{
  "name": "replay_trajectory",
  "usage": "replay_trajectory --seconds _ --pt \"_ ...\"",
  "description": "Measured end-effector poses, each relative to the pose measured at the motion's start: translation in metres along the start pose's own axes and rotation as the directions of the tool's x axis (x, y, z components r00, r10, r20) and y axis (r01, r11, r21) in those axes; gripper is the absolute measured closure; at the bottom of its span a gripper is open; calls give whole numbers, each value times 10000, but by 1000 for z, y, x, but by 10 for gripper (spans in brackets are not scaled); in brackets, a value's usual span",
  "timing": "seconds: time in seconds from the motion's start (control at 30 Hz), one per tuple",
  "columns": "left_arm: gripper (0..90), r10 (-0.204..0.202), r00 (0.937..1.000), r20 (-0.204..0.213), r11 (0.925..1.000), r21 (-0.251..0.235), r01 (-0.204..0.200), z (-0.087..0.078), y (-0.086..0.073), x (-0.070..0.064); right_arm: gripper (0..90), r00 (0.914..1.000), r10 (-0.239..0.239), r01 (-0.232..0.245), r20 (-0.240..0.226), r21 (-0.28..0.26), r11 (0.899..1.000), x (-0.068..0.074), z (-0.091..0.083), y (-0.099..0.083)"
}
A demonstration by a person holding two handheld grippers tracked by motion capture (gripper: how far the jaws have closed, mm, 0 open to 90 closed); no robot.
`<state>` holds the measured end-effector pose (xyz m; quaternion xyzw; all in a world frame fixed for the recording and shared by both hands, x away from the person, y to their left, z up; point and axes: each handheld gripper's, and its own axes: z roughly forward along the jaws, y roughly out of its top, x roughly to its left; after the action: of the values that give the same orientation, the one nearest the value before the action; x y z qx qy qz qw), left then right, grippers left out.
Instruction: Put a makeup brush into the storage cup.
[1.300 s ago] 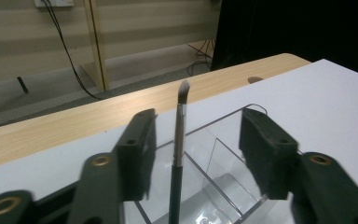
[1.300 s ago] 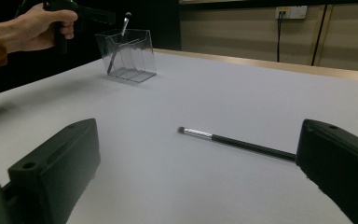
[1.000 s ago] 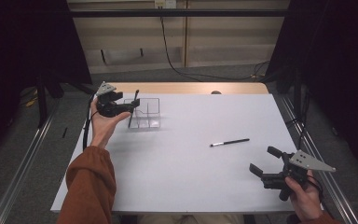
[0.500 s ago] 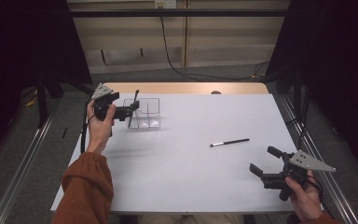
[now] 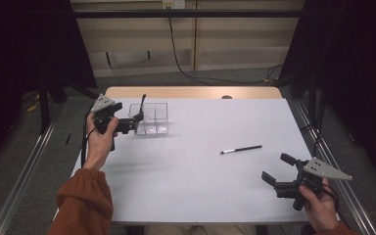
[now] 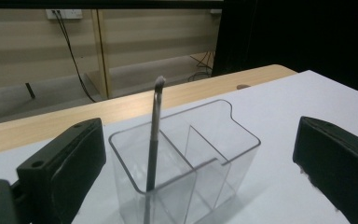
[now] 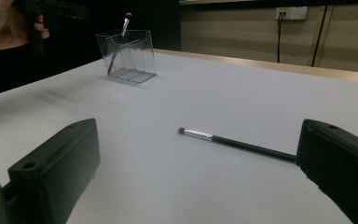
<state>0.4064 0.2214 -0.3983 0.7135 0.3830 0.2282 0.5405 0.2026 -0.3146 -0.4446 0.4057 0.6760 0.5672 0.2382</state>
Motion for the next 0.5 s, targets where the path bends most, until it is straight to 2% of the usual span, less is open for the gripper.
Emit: replay_trajectory --seconds 0.07,0.3,0.4,0.43,0.5 --pt "25 106 9998 -182 9999 -7 -106 -4 -4 -3 0 10000 -6 6 6 -5 10000 0 0 0" --pt "25 247 9997 -53 9997 96 -246 -16 -16 -9 0 10000 -6 6 2 -8 10000 0 0 0" --pt "25 320 9994 -163 9994 127 -318 -19 -18 -11 0 10000 -3 3 8 -7 10000 0 0 0" --pt "25 239 9996 173 9997 1 -239 -23 -20 -11 0 10000 -3 3 2 -7 10000 0 0 0" --pt "26 244 9996 103 9997 72 -245 -27 -22 -13 0 10000 -6 6 4 -11 10000 0 0 0"
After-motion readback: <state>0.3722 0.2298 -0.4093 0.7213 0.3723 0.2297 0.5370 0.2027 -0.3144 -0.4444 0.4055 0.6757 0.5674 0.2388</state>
